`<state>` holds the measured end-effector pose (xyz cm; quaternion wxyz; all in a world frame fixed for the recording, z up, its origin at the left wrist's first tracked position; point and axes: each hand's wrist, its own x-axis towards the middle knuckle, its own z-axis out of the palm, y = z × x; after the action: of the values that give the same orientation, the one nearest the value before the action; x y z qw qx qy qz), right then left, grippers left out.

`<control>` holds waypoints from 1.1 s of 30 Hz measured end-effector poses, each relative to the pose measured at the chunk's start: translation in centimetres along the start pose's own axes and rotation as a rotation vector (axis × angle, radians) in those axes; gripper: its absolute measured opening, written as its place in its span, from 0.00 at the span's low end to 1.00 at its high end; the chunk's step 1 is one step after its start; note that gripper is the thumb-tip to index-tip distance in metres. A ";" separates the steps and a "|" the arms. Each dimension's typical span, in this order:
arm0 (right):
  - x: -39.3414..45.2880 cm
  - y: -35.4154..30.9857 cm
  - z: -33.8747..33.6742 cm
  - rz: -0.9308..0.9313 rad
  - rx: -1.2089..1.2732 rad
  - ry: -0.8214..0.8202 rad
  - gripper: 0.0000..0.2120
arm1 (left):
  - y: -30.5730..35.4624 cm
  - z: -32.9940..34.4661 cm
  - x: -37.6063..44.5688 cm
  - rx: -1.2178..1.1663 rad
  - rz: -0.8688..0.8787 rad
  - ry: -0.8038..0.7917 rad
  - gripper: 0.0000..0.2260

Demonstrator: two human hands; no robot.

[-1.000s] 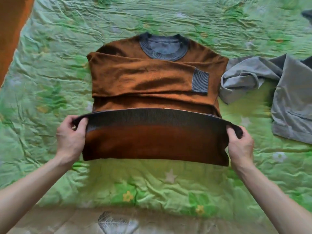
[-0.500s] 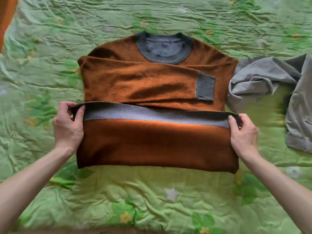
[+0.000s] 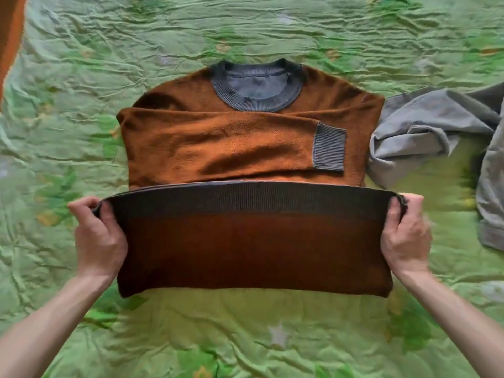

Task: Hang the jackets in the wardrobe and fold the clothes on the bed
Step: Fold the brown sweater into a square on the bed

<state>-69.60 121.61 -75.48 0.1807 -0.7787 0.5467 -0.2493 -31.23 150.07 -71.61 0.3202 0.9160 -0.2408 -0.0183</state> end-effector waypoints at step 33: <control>-2.0 -1.6 4.3 -0.593 -0.568 -0.591 0.34 | -3.6 5.9 5.0 0.534 0.900 -0.560 0.31</control>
<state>-66.39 124.08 -78.42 0.0301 -0.9562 0.2736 0.0998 -26.36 146.77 -77.85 -0.0206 0.7330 -0.6772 -0.0603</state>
